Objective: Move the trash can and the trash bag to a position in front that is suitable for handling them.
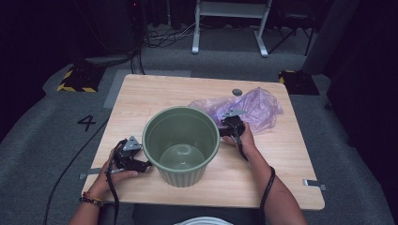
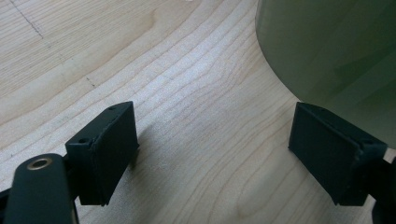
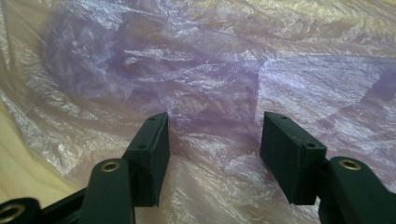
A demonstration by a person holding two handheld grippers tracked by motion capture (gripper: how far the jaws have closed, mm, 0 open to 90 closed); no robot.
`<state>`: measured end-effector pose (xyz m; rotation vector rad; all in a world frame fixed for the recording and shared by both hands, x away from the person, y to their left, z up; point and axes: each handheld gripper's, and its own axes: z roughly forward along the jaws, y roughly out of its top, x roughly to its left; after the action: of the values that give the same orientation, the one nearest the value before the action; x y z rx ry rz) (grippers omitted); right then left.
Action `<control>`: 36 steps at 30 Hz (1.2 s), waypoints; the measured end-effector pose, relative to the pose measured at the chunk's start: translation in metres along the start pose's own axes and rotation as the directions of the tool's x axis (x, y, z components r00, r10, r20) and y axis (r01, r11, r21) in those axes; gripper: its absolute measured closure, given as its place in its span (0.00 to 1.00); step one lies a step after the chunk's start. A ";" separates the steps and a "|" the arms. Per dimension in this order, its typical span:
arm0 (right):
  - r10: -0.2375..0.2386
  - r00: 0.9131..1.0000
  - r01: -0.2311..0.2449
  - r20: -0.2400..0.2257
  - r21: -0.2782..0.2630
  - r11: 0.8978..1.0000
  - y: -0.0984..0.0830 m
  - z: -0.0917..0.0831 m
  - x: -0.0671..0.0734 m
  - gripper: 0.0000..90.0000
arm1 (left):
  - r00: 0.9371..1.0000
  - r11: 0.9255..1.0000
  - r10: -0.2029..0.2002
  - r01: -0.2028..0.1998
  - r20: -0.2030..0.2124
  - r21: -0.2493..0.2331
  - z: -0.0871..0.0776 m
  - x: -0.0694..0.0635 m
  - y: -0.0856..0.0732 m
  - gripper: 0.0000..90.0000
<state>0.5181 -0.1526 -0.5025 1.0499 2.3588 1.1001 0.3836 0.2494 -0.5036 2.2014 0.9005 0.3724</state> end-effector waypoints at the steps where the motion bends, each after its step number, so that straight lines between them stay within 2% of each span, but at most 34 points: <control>1: 0.000 1.000 0.000 0.000 0.000 1.000 0.000 0.000 0.000 0.47 | 1.000 1.000 0.000 0.000 0.000 0.000 0.000 0.000 0.000 0.17; 9: -0.017 1.000 0.018 -0.019 0.008 1.000 -0.013 -0.016 -0.007 0.47 | 1.000 1.000 0.000 0.000 0.000 -0.002 0.000 0.000 0.000 0.17; 12: -0.023 0.999 0.023 -0.027 0.008 1.000 -0.023 -0.028 -0.012 0.47 | 1.000 1.000 0.000 0.000 -0.001 -0.002 0.000 0.000 0.000 0.17; 22: -0.059 0.996 0.059 -0.062 0.003 0.998 -0.041 -0.049 -0.014 0.46 | 1.000 1.000 0.001 -0.001 0.000 0.001 0.000 0.000 0.000 0.17; 25: -0.064 0.996 0.064 -0.065 0.009 0.998 -0.052 -0.063 -0.019 0.46 | 1.000 1.000 0.000 0.000 -0.001 -0.002 0.000 0.000 0.000 0.17; 28: -0.059 0.996 0.060 -0.061 0.010 0.998 -0.056 -0.068 -0.023 0.46 | 1.000 1.000 0.000 0.000 -0.001 -0.002 0.000 0.000 0.000 0.17; 29: -0.061 0.996 0.061 -0.062 0.012 0.998 -0.061 -0.074 -0.028 0.46 | 1.000 1.000 -0.001 0.001 -0.002 -0.002 0.000 0.000 0.000 0.17; 36: -0.065 0.996 0.067 -0.064 0.020 0.998 -0.071 -0.088 -0.041 0.46 | 1.000 1.000 -0.006 0.006 -0.001 -0.003 0.000 0.000 0.000 0.17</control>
<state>0.4623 -0.2586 -0.5003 0.9509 2.4420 1.1005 0.3834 0.2489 -0.5039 2.1957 0.9062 0.3717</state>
